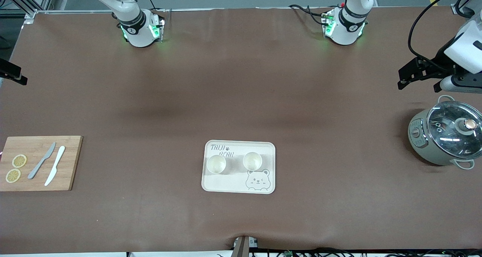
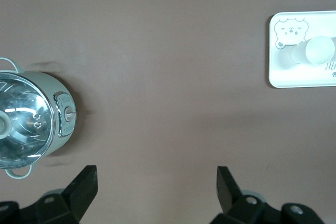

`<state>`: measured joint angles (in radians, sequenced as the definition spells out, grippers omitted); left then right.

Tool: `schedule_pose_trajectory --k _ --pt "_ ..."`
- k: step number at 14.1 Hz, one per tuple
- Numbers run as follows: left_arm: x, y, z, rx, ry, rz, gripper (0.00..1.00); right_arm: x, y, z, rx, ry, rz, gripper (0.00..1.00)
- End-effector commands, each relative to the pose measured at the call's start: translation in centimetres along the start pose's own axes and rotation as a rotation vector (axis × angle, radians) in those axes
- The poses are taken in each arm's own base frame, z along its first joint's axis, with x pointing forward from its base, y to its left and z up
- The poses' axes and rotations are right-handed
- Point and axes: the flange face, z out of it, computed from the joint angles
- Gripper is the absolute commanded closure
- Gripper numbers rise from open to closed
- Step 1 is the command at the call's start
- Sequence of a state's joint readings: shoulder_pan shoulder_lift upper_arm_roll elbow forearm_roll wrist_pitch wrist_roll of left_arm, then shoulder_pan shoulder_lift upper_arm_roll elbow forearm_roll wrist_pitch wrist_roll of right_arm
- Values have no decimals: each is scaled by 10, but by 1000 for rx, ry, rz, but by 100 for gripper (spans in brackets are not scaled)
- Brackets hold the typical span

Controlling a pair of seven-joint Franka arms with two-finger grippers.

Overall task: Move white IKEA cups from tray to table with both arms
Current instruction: 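Move the left gripper toward the white cups on the tray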

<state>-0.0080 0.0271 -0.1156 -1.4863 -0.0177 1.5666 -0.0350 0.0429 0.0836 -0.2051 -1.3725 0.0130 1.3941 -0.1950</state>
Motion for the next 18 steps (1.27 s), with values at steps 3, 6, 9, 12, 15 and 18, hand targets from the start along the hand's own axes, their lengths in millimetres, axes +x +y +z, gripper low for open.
schedule_pose_trajectory --k 3,6,9,12,15,18 --pt "0 -3 -5 -11 11 14 0 -5 -3 -2 -22 -5 11 0" --pt "0 -4 -5 -11 11 13 0 -5 -3 -2 -22 -5 11 0" --pt "0 -4 -5 -11 11 11 0 -5 -2 -2 -22 -5 13 0" --pt "4 7 4 -9 -3 2 0 -5 -3 -2 -22 -5 11 0" --pt "12 40 27 -13 -43 -38 0 -5 -3 -1 -22 -7 11 0" --pt "23 81 39 -15 -57 -53 0 -5 -3 -2 -22 -5 11 0"
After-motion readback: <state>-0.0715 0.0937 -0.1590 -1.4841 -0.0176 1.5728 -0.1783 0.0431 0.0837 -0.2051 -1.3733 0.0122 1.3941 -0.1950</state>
